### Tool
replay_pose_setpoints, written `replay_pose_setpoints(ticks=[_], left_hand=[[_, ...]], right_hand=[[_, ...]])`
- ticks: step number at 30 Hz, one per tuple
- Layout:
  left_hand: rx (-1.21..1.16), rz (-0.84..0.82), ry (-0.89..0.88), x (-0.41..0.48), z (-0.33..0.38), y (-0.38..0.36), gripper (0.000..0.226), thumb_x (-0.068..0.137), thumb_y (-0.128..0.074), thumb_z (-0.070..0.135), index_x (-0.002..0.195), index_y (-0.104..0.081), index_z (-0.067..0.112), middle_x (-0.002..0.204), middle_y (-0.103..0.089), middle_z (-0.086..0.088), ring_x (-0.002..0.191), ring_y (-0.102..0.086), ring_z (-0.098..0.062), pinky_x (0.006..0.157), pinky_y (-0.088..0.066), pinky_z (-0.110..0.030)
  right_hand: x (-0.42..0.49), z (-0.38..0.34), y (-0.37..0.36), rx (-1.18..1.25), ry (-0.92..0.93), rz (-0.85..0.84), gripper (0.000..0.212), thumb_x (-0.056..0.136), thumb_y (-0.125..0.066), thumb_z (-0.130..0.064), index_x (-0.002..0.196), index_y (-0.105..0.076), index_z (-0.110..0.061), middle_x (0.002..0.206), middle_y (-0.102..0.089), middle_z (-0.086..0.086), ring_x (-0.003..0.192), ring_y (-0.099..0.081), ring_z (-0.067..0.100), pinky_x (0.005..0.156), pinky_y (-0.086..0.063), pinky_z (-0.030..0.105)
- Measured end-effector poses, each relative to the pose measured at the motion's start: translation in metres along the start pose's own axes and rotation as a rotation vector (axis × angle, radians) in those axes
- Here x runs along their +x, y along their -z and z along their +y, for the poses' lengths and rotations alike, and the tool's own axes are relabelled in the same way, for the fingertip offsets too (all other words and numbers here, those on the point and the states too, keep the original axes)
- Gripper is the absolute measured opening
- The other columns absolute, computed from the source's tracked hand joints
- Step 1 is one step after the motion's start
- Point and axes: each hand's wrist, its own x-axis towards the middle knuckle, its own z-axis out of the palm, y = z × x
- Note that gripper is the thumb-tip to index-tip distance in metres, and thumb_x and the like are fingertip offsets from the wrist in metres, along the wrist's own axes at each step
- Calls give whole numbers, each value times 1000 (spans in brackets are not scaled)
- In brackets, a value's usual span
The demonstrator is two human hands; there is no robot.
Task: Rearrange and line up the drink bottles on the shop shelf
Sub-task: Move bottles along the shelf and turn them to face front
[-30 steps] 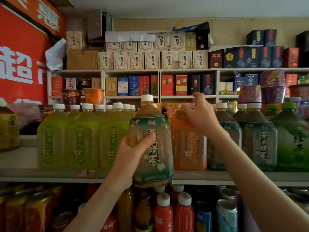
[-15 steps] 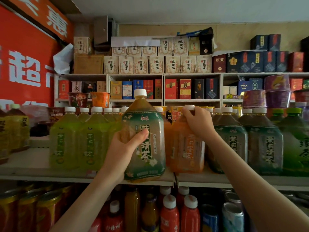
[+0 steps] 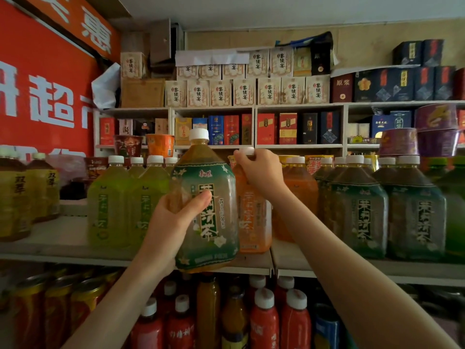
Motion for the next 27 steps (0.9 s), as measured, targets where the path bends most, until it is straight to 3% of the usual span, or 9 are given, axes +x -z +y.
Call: replay_pose_setpoints(ticks=[2, 6, 9, 13, 16, 21, 24, 27], left_hand=[[-21, 11, 12, 0, -1, -1, 62, 59, -76, 47, 109, -62, 14, 101, -72, -5, 92, -70, -23, 73, -56, -38], [4, 30, 13, 1, -2, -5, 71, 58, -82, 50, 114, -58, 13, 106, -70, -6, 96, -68, -24, 88, -51, -50], [-29, 13, 35, 1, -4, -10, 67, 57, -82, 49, 112, -60, 16, 106, -71, -6, 97, -68, -25, 91, -49, -53], [-37, -10, 28, -1, -6, -13, 55, 57, -80, 46, 104, -65, 22, 103, -72, -5, 95, -69, -24, 90, -50, -52], [-10, 16, 27, -3, -5, -11, 65, 54, -83, 51, 108, -62, 22, 105, -71, -3, 97, -69, -23, 91, -50, -51], [0, -16, -13, -5, -1, -5, 20, 67, -72, 43, 79, -71, 27, 98, -73, -7, 91, -70, -24, 86, -53, -49], [6, -12, -19, -6, 1, -2, 24, 70, -71, 44, 80, -69, 22, 99, -71, -12, 92, -69, -27, 86, -52, -48], [1, -5, -9, -8, 1, -2, 22, 69, -71, 43, 83, -72, 26, 99, -73, -7, 92, -70, -24, 84, -53, -46]], right_hand=[[-1, -1, -5, -26, 15, 14, 34, 89, -57, -43, 66, -57, -18, 55, -56, -7, 44, -50, 2, 35, -34, 7], [-1, 2, -8, -46, 16, 36, 34, 87, -57, -46, 71, -61, -17, 58, -58, -7, 48, -51, 1, 42, -33, 11], [0, 4, -5, -65, 17, 36, 35, 87, -57, -47, 64, -57, -20, 55, -57, -8, 45, -50, 1, 42, -33, 12], [-1, 6, -2, -75, 0, 45, 36, 85, -58, -49, 65, -59, -20, 57, -59, -7, 50, -54, 4, 46, -41, 19], [-4, 10, 1, -16, -15, 73, 37, 86, -56, -50, 70, -62, -17, 60, -62, -4, 52, -56, 8, 51, -45, 25], [-15, 18, 5, 52, -76, 187, 44, 87, -55, -50, 74, -64, -9, 63, -64, 4, 60, -64, 21, 57, -53, 33], [-20, 18, 7, 62, -66, 223, 47, 87, -55, -51, 73, -63, -6, 64, -65, 6, 61, -64, 23, 58, -54, 36], [-19, 16, 5, 55, -51, 196, 45, 87, -55, -50, 73, -63, -8, 65, -65, 4, 61, -64, 20, 59, -54, 35]])
